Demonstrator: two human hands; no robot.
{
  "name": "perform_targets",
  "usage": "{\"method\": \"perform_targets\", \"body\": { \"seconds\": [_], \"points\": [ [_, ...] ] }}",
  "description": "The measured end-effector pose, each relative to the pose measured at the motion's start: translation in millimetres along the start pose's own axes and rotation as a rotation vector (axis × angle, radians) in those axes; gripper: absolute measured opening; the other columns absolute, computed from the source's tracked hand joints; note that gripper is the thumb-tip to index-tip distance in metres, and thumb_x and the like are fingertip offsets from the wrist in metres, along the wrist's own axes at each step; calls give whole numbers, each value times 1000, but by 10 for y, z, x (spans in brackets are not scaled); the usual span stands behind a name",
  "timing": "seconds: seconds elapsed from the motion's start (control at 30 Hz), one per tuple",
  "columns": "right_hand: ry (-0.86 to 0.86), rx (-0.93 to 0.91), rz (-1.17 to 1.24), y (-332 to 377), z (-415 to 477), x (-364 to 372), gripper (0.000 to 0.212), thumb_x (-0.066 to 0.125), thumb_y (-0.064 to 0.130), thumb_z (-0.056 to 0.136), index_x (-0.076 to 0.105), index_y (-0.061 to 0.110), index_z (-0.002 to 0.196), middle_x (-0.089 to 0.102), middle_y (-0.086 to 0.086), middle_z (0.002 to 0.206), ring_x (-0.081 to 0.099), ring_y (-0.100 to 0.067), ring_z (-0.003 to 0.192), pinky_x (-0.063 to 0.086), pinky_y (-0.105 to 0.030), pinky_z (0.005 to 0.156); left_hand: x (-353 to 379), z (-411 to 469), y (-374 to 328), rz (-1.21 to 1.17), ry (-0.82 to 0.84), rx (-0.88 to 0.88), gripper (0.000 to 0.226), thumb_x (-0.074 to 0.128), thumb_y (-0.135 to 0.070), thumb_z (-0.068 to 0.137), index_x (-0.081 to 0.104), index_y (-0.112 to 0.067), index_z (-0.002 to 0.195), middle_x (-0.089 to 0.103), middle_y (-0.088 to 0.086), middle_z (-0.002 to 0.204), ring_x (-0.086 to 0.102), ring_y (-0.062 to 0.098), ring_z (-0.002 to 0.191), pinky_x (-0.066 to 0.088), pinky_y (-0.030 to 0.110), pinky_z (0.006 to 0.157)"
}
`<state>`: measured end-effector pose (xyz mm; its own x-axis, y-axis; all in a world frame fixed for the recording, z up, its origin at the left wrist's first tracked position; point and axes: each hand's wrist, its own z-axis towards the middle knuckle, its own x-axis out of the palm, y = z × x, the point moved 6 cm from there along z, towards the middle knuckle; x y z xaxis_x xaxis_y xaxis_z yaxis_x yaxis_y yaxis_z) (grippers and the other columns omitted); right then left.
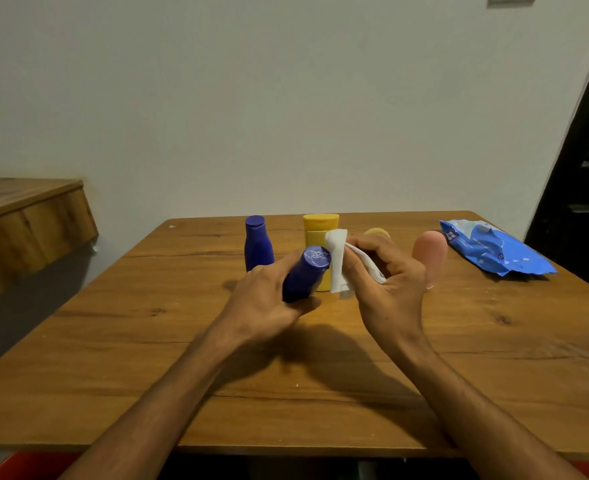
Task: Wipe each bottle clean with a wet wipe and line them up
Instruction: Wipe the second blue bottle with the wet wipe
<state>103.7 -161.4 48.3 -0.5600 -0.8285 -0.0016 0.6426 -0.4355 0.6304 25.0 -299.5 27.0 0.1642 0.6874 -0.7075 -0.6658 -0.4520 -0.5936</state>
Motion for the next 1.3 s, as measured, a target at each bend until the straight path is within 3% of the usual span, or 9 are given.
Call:
{"method": "perform_targets", "body": {
  "seconds": [0.17, 0.3, 0.4, 0.57, 0.7, 0.87, 1.07, 1.2, 1.3],
  "points": [
    [24, 15, 17, 12, 47, -25, 16, 69, 20, 86, 67, 21, 102, 68, 10, 95, 66, -9, 89, 53, -16, 70, 8, -7, -12, 138, 25, -16, 56, 75, -30, 83, 48, -26, 132, 58, -9, 98, 60, 12, 93, 47, 38, 98],
    [151, -59, -97, 62, 44, 72, 23, 64, 40, 82, 69, 24, 98, 67, 7, 94, 64, -12, 89, 53, -17, 71, 3, -35, -16, 182, 38, -21, 62, 71, -21, 86, 43, -26, 141, 63, 1, 117, 58, 16, 109, 39, 38, 106],
    [129, -39, -156, 10, 71, 54, 26, 61, 45, 82, 69, 26, 97, 64, 13, 91, 63, -9, 87, 50, -16, 68, 20, -29, -4, 208, 34, 14, 58, 70, -28, 88, 44, -26, 139, 64, -2, 107, 57, 10, 97, 43, 34, 102],
    [203, -68, -140, 16, 25, 112, 20, 65, 43, 81, 69, 28, 94, 64, 12, 91, 63, -10, 85, 51, -16, 67, 46, -29, 47, 195, 42, 17, 58, 70, -19, 87, 45, -21, 139, 66, 4, 119, 61, 19, 110, 40, 33, 102],
    [149, -29, -161, -30, 64, 67, 27, 62, 47, 81, 69, 25, 94, 64, 12, 88, 63, -8, 84, 51, -15, 67, 63, -13, 72, 202, 36, 17, 59, 69, -24, 88, 42, -24, 142, 66, 3, 116, 60, 15, 103, 35, 25, 96],
    [252, -70, -148, 11, 15, 142, 18, 66, 44, 80, 68, 32, 92, 63, 9, 91, 62, -11, 86, 52, -17, 68, 58, -33, 75, 218, 48, 37, 48, 69, -20, 88, 51, -19, 132, 68, 4, 114, 62, 19, 107, 43, 35, 103],
    [174, -35, -148, -38, 78, 48, 17, 64, 38, 83, 70, 25, 92, 65, 9, 89, 62, -11, 85, 51, -18, 68, 82, -26, 31, 236, 63, 65, 52, 68, -22, 88, 47, -23, 136, 61, -6, 95, 58, 9, 88, 47, 33, 97],
    [301, -89, -180, 34, 21, 150, 26, 67, 42, 79, 73, 22, 94, 63, 8, 93, 61, -12, 88, 53, -19, 70, 62, -51, 28, 255, 69, 38, 39, 68, -20, 89, 56, -18, 126, 67, 3, 113, 63, 17, 105, 43, 33, 104],
    [315, -78, -264, -4, 44, 141, 28, 68, 43, 78, 73, 20, 94, 62, 8, 92, 60, -10, 87, 54, -20, 67, 67, -54, 23, 310, 68, 67, 39, 66, -15, 88, 55, -18, 126, 68, 4, 111, 64, 18, 103, 44, 37, 105]
  ]
}}
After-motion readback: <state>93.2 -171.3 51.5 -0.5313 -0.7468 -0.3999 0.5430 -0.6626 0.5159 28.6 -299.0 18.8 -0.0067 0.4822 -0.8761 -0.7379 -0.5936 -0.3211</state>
